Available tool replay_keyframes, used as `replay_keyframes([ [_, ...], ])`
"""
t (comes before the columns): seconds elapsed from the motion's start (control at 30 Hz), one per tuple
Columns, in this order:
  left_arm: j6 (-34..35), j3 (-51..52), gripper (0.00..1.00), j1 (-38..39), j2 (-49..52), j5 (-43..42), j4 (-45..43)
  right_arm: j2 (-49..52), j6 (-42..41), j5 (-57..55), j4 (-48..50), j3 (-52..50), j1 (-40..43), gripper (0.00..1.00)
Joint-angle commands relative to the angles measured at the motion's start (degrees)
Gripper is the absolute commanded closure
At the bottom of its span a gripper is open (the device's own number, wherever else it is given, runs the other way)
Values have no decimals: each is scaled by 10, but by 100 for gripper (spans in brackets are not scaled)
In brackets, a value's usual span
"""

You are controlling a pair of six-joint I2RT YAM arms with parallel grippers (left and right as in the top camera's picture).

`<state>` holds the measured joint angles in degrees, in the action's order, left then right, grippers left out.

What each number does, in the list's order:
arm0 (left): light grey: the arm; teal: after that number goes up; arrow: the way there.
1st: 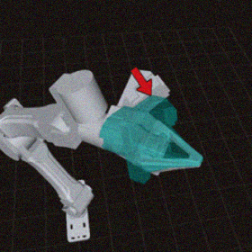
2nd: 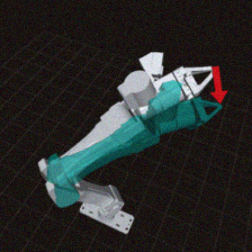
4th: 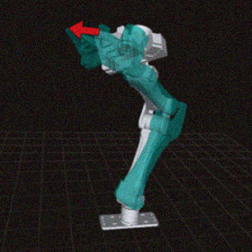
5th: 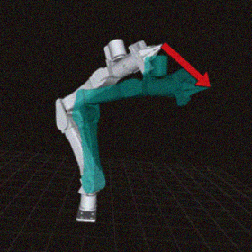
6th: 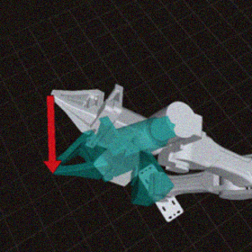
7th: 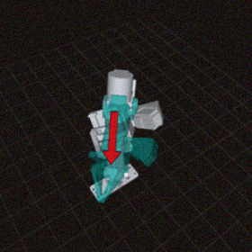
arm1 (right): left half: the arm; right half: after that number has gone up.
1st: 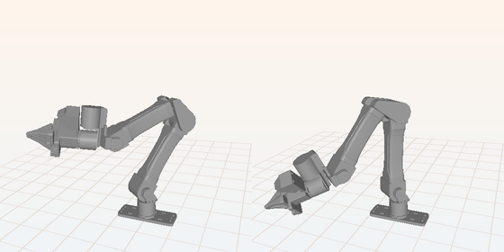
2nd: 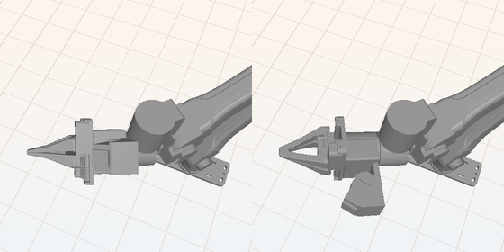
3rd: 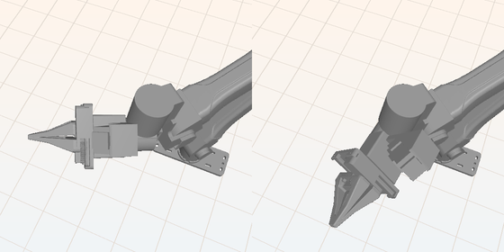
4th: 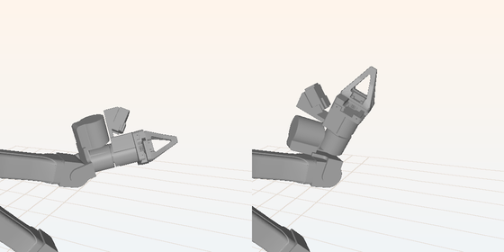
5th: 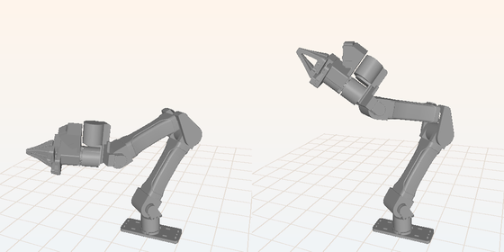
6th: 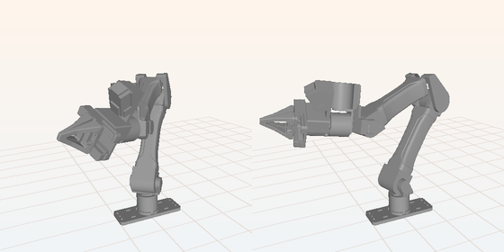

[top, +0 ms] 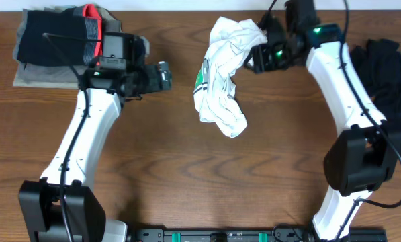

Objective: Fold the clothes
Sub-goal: 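Grasp the crumpled white shirt's top edge with the right gripper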

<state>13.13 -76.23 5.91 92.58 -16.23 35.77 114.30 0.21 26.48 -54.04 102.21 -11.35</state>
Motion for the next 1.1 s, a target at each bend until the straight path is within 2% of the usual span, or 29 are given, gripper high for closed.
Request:
replay_keyframes([
  [0.0, 12, -11, 4, -19, 0, 4, 6, 0, -4, 38, 12, -29, -23, 51],
  [0.23, 11, -11, 4, -33, 0, 5, 12, 0, -8, 27, 53, -72, -58, 56],
  [0.37, 11, -11, 4, -33, 0, 5, 14, 0, -45, -54, 72, -97, -75, 62],
  [0.8, 11, -11, 4, -33, 0, 5, 28, 2, -81, -100, 173, -161, -105, 62],
  [0.93, 11, -11, 4, -33, 0, 5, 31, 3, -81, -100, 188, -174, -105, 68],
  [1.07, 11, -11, 4, -33, 0, 5, 32, 5, -81, -102, 195, -176, -105, 79],
])
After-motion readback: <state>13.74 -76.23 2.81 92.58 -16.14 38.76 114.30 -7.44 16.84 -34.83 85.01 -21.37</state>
